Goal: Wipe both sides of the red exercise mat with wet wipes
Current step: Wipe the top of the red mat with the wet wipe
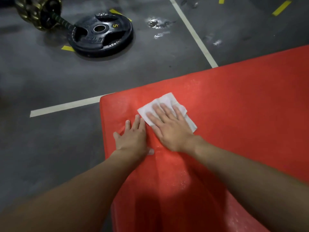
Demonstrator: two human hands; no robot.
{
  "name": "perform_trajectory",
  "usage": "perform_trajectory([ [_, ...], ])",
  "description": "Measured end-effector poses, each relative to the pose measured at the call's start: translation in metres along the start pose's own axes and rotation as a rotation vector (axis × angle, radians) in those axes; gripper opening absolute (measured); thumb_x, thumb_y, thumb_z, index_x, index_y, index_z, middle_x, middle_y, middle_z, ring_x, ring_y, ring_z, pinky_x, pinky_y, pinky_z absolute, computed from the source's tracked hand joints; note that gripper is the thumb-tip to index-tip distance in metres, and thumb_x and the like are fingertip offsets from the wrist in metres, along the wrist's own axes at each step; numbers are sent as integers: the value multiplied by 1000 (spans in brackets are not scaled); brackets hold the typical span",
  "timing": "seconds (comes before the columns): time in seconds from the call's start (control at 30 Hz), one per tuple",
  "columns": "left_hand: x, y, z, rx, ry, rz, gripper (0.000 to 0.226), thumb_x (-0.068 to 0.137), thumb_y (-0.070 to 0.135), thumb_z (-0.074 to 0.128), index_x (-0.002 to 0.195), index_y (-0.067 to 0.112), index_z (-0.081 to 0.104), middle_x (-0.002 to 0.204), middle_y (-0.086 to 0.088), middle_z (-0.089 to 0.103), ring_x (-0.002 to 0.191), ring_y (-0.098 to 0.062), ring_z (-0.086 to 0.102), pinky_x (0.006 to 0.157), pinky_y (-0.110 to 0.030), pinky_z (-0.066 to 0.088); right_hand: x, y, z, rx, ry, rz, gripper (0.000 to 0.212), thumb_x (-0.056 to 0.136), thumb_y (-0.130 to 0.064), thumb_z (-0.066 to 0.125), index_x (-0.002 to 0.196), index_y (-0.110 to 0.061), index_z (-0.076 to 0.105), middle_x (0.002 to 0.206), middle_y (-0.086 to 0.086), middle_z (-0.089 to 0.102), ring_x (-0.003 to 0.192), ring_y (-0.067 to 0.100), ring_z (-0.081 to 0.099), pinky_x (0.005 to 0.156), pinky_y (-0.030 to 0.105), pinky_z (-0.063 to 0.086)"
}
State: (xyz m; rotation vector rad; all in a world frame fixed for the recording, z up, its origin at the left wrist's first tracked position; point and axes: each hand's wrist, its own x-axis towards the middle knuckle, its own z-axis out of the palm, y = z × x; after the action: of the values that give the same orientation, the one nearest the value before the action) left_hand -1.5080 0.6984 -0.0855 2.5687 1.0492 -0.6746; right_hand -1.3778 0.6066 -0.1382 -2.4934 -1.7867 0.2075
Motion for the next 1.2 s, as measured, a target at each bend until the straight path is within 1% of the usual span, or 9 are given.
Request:
perform_trajectory([
  [0.07, 1, 0, 2, 6, 12, 12, 119, 75, 50, 77, 156, 21, -5, 163, 9, -15, 151, -24, -6, 108, -64, 22, 2, 25, -7, 23, -10, -5, 57, 101, -50, 9, 156, -37, 16, 166, -1, 8, 153, 21, 1, 122, 47, -2],
  [0.2, 3, 2, 3, -7, 14, 16, 118, 76, 48, 78, 156, 19, -4, 163, 7, -14, 151, -27, -6, 109, -66, 17, 17, 23, 1, 24, 42, 366, 56, 102, -48, 15, 157, -36, 13, 167, -1, 3, 153, 22, -3, 121, 50, -4],
  [0.37, -10, -2, 7, -24, -42, 77, 128, 69, 62, 77, 156, 18, -5, 163, 1, -18, 151, -27, -10, 113, -64, 14, -14, 15, -1, 8, -15, 34, 61, 98, -53, 4, 156, -39, 14, 166, -3, 6, 153, 20, 2, 121, 50, -1],
  [0.5, -30, 6, 29, 23, -75, 106, 145, 61, 68, 78, 153, 15, -20, 158, -6, -32, 146, -32, -25, 115, -63, -2, -9, 13, 0, 24, 10, 351, 56, 102, -49, 13, 157, -36, 12, 167, -1, 3, 153, 22, -1, 121, 51, -3],
  [0.67, -39, -1, 36, -40, 40, 121, 136, 68, 65, 75, 154, 13, -16, 160, -5, -26, 148, -27, -22, 118, -57, -4, -47, -2, 4, -8, -20, 3, 57, 100, -51, 10, 156, -38, 18, 166, -1, 10, 153, 21, 7, 120, 49, 3],
  [0.8, -45, 0, 42, -48, 100, 128, 131, 71, 65, 73, 154, 10, -11, 162, -6, -21, 149, -26, -18, 120, -53, -2, -36, 7, -2, 26, -17, 375, 55, 103, -46, 16, 157, -37, 11, 167, -1, 1, 153, 22, -2, 122, 50, -2],
  [0.97, -45, -4, 42, -59, 113, 147, 128, 71, 67, 71, 155, 11, -9, 163, -4, -17, 150, -25, -15, 120, -51, -1, -66, -16, 5, -17, -30, 9, 58, 100, -51, 9, 156, -37, 18, 166, -1, 10, 153, 21, 6, 121, 49, 1],
  [1.1, -49, -4, 46, -30, 39, 159, 134, 68, 75, 66, 153, 11, -15, 160, -5, -26, 148, -26, -22, 119, -51, -4, -56, 5, -3, 4, -34, 363, 56, 103, -47, 14, 157, -36, 9, 167, 0, 2, 153, 22, -3, 122, 49, -3],
  [1.2, -52, -5, 47, -17, -33, 157, 147, 59, 79, 70, 150, 11, -25, 156, -5, -36, 144, -26, -31, 117, -51, -11, -77, -39, 13, -32, -9, 189, 59, 100, -50, 10, 157, -34, 12, 167, 1, 4, 153, 24, 0, 121, 53, -2],
])
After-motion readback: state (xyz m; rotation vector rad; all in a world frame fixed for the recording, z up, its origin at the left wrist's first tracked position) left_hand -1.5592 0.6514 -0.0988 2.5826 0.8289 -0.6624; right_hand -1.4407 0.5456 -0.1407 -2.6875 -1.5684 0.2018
